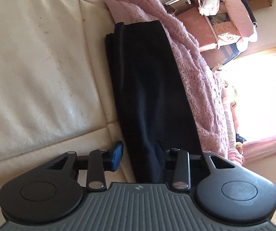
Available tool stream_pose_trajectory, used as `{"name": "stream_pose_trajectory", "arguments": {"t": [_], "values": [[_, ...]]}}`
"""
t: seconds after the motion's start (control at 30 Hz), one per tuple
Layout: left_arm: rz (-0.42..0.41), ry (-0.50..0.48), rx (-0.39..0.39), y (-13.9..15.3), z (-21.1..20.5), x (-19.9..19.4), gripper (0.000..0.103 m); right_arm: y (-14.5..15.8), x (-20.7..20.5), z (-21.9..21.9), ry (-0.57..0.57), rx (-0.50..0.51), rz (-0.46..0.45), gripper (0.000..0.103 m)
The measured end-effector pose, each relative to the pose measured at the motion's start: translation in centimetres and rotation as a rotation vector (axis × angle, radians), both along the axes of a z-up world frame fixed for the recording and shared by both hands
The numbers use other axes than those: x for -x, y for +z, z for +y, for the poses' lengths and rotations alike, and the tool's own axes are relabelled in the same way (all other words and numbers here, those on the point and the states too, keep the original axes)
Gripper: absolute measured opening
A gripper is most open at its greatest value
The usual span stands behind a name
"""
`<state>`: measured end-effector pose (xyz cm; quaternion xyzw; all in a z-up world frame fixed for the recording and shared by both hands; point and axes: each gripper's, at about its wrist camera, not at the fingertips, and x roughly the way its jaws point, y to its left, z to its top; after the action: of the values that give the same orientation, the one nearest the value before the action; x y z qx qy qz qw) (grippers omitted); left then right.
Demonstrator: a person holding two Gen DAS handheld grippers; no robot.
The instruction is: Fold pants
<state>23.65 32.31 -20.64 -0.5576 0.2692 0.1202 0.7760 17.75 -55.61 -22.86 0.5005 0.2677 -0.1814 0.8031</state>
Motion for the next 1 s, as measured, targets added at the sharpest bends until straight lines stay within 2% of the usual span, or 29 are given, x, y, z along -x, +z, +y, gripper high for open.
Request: {"name": "stream_pose_trajectory", "arguments": {"t": [0.03,0.1,0.2,0.33,0.37,0.4,0.6,0.8,1.0], "values": [[-0.006,0.001,-0.003,-0.1,0.4,-0.3,0.042,-0.1,-0.2,0.0,-0.002,0.006,0.001,0.034],[-0.003,0.01,-0.006,-0.5,1.4,-0.8,0.026,-0.1,-0.2,0.0,-0.007,0.01,0.004,0.032],[-0.001,0.015,-0.029,-0.6,2.5,-1.9,0.02,0.0,-0.4,0.0,-0.002,0.03,0.02,0.025],[0.028,0.055,-0.079,0.1,3.6,-3.1,0.017,0.3,-0.6,0.1,-0.008,0.056,0.05,0.015],[0.033,0.068,-0.084,0.4,3.8,-3.1,0.008,0.4,-0.6,0.1,-0.008,0.063,0.055,0.014],[0.046,0.079,-0.097,0.8,4.0,-3.1,0.005,0.6,-0.7,0.1,-0.006,0.069,0.056,0.011],[0.077,0.019,-0.254,3.8,3.5,-2.3,0.004,2.2,0.1,0.2,-0.012,0.086,0.068,0.006],[0.117,-0.004,-0.293,5.0,3.3,1.6,0.004,4.2,3.4,0.1,-0.003,0.088,0.095,0.005],[0.181,-0.028,-0.318,5.2,4.0,7.7,0.004,5.3,9.2,-0.8,0.01,0.079,0.152,0.005]]}}
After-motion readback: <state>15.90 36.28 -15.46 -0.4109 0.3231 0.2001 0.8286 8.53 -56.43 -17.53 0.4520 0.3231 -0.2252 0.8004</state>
